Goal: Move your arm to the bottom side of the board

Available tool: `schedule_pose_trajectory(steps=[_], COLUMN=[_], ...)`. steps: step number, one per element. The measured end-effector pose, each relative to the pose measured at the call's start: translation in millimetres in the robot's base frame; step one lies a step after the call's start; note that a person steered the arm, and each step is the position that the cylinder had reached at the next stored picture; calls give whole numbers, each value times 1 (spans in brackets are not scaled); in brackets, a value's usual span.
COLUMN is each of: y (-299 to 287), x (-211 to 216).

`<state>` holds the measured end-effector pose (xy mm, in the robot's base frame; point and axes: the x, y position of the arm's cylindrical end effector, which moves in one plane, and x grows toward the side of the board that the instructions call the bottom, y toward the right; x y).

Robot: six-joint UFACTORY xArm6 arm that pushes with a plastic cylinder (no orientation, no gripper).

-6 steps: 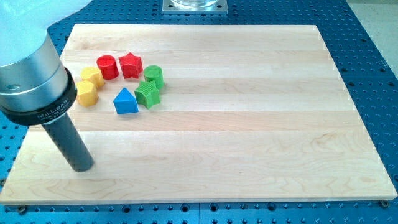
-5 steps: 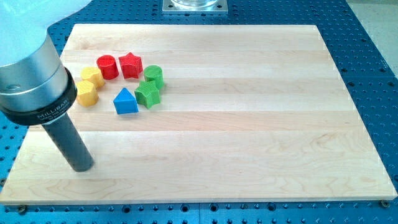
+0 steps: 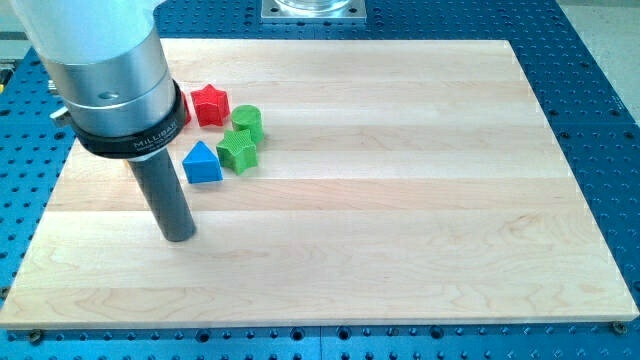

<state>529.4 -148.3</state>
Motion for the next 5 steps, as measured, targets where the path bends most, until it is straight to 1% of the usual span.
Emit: schedule_pose_trajectory(steps=[4,5], y=[6,31], x=[-2,-30])
